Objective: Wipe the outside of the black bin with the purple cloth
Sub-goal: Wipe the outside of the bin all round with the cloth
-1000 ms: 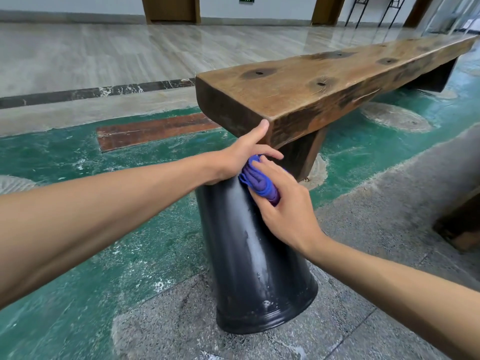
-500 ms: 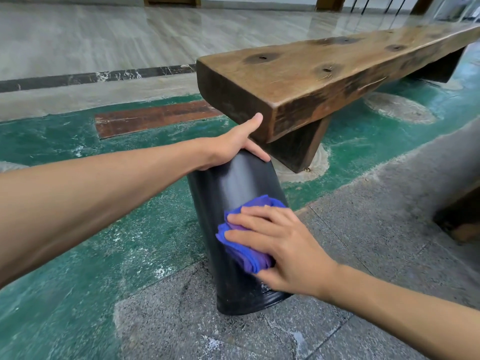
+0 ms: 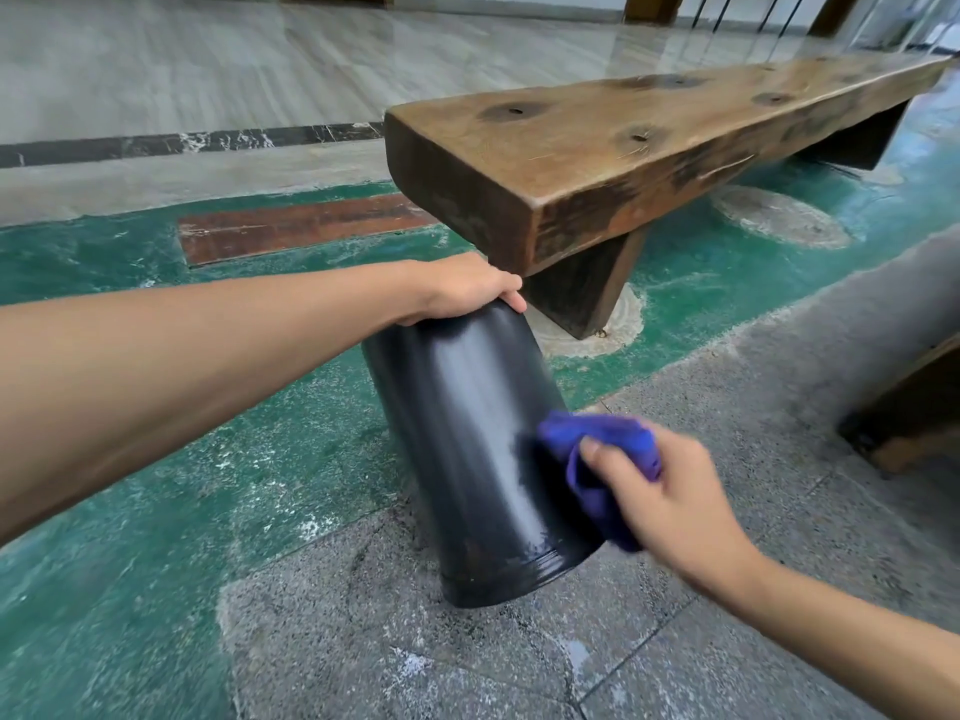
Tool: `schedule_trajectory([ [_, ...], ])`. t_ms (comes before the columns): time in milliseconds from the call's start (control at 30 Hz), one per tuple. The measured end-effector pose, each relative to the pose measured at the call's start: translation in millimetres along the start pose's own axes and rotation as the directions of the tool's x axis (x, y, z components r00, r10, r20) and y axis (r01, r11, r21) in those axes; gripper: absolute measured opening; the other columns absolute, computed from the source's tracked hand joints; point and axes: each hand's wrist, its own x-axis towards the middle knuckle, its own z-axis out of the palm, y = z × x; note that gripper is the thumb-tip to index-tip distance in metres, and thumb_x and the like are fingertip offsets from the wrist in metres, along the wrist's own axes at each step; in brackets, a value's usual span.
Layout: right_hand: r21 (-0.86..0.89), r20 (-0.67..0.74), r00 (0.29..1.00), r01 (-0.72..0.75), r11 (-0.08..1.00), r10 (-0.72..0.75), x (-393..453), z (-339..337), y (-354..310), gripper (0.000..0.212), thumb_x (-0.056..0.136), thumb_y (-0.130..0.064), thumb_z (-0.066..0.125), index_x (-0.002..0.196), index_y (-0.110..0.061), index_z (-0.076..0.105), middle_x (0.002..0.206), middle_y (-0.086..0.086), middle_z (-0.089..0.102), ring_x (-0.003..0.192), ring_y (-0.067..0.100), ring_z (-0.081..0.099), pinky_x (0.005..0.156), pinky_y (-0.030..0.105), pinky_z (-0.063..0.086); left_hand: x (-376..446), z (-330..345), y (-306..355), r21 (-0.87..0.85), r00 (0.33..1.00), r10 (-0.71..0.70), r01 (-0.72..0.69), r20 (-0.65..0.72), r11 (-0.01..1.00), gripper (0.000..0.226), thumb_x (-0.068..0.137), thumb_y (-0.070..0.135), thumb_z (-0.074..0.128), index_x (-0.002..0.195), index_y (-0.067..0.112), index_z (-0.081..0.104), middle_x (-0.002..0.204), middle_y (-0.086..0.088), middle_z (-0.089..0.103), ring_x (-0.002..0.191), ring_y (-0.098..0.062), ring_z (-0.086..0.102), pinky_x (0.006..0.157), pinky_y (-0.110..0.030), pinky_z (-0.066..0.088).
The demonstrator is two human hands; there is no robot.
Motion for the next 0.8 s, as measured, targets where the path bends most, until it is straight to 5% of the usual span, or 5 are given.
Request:
schedule_trajectory([
  [200, -0.122, -0.129, 0.991, 0.014, 0.992, -0.029, 11.3, -1.7, -25.9, 0.016, 0.087, -0.039, 0.059, 0.094, -0.035, 0.073, 0.086, -0.02, 0.073, 0.08, -0.005, 0.067, 0.073, 0.014, 0.048, 0.9, 6.1, 12.0, -0.053, 0.992, -0.117, 0.114, -0.056, 0.992, 0.058, 0.098, 0.055, 0.03, 0.109, 0.02, 0.075, 0.14, -0.007, 0.053, 0.118, -0.024, 0.049, 0.098, -0.035, 0.03],
  [333, -0.303, -0.069, 0.981, 0.151, 0.941, -0.18, 25.5, 10.9, -43.1, 0.034, 0.091, -0.021, 0.06, 0.123, -0.029, 0.064, 0.12, -0.012, 0.069, 0.111, 0.017, 0.066, 0.095, 0.042, 0.051, -3.2, 8.0, 33.4, -0.315, 0.985, -0.157, 0.129, -0.066, 0.94, 0.069, 0.094, 0.062, 0.036, 0.114, 0.005, 0.071, 0.141, -0.011, 0.052, 0.131, -0.029, 0.044, 0.111, -0.041, 0.025],
  [467, -0.5, 0.024, 0.953, 0.272, 0.822, -0.301, 41.6, 19.0, -54.4, 0.06, 0.078, -0.015, 0.061, 0.137, -0.022, 0.059, 0.142, 0.0, 0.06, 0.131, 0.027, 0.054, 0.102, 0.046, 0.045, -9.1, 1.1, 59.8, -0.702, 0.998, -0.063, 0.062, 0.024, 0.71, 0.064, 0.089, 0.052, 0.047, 0.135, 0.008, 0.057, 0.087, -0.021, 0.071, 0.139, -0.044, 0.034, 0.123, -0.047, 0.016],
  [667, -0.768, 0.259, 0.883, 0.435, 0.471, -0.392, 54.1, 18.7, -28.8, 0.06, 0.079, -0.017, 0.063, 0.138, -0.03, 0.063, 0.153, 0.01, 0.051, 0.139, 0.031, 0.051, 0.11, 0.048, 0.042, -1.4, 24.0, 56.1, -0.439, 0.979, 0.183, -0.126, 0.09, 0.889, 0.04, 0.096, 0.041, 0.052, 0.128, 0.02, 0.062, 0.147, 0.0, 0.054, 0.139, -0.011, 0.042, 0.12, -0.032, 0.023],
  [800, -0.725, 0.333, 0.854, 0.503, 0.47, -0.4, 62.9, 3.5, -13.2, 0.063, 0.079, -0.019, 0.067, 0.141, -0.031, 0.059, 0.156, 0.008, 0.048, 0.142, 0.029, 0.048, 0.114, 0.048, 0.04, 0.7, 19.9, 32.5, -0.326, 0.937, 0.344, -0.309, 0.056, 0.894, 0.048, 0.093, 0.046, 0.047, 0.121, 0.013, 0.069, 0.135, -0.009, 0.064, 0.118, -0.01, 0.058, 0.114, -0.033, 0.036],
])
